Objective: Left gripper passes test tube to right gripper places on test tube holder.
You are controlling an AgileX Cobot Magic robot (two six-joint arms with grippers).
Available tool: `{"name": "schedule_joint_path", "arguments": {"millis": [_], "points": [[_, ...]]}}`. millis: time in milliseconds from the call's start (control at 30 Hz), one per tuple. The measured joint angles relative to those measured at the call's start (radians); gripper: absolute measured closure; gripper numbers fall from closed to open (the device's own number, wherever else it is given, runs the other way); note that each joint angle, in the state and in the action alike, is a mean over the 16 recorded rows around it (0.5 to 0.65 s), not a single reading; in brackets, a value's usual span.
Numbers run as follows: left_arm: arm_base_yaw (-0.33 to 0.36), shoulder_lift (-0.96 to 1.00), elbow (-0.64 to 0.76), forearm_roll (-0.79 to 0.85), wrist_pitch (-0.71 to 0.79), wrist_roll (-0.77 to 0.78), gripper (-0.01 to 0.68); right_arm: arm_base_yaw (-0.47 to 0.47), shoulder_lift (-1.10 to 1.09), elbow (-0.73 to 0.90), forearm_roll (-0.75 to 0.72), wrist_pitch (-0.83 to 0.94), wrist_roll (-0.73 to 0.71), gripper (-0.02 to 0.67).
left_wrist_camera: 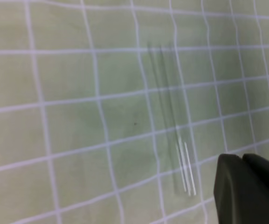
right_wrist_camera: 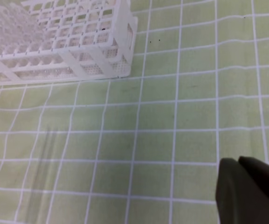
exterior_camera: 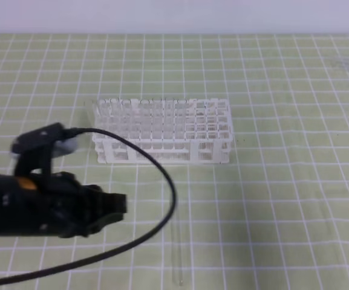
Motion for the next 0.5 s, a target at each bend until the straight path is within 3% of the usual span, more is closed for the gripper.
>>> {"name": "schedule_joint_path", "arguments": {"millis": [300,500], "points": [[-0.177,0.215,-0.18,0.119,0.077,-0.135,0.675,0.0,0.003,0.0,-0.002,0.0,-0.001,0.666],[-0.252,0.32,-0.31,0.208,0.164,-0.198,0.668,0.0,0.003,0.0,-0.002,0.004,-0.001,0.666]]}}
